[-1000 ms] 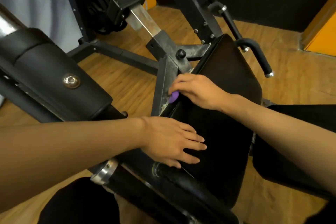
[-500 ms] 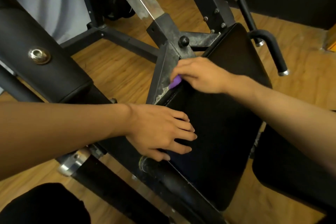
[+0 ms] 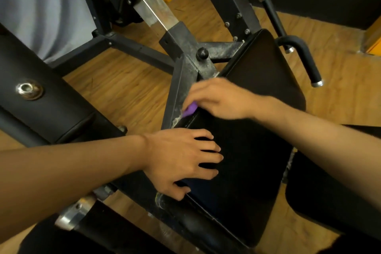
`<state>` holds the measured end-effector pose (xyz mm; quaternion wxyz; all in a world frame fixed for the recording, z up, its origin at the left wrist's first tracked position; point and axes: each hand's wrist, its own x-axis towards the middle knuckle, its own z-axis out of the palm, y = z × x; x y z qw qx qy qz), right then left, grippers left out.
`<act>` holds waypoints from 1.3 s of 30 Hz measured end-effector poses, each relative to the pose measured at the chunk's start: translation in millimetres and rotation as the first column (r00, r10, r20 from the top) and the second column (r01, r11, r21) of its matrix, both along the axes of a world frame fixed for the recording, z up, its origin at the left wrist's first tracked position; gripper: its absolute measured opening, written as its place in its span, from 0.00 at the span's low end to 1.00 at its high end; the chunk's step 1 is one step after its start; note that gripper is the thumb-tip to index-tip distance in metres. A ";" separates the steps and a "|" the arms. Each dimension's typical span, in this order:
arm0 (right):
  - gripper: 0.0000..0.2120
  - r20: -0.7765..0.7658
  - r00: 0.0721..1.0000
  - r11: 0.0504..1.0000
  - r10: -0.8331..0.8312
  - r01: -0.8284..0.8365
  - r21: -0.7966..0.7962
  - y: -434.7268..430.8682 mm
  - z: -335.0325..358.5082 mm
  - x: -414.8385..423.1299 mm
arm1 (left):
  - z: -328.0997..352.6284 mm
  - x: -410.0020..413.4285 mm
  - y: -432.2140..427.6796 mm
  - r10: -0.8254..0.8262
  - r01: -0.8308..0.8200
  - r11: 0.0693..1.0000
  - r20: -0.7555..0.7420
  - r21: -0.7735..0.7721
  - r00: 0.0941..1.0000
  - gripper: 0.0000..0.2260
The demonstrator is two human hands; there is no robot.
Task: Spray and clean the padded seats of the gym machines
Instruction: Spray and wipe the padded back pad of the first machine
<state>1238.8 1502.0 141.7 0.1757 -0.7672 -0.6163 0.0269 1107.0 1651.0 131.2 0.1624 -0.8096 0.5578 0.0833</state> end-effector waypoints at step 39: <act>0.13 0.181 0.840 0.859 -0.512 0.501 0.107 -68.0 -16.5 220.1 | 2.0 5.2 7.4 0.117 -0.116 0.993 0.002 -0.037 0.993 0.33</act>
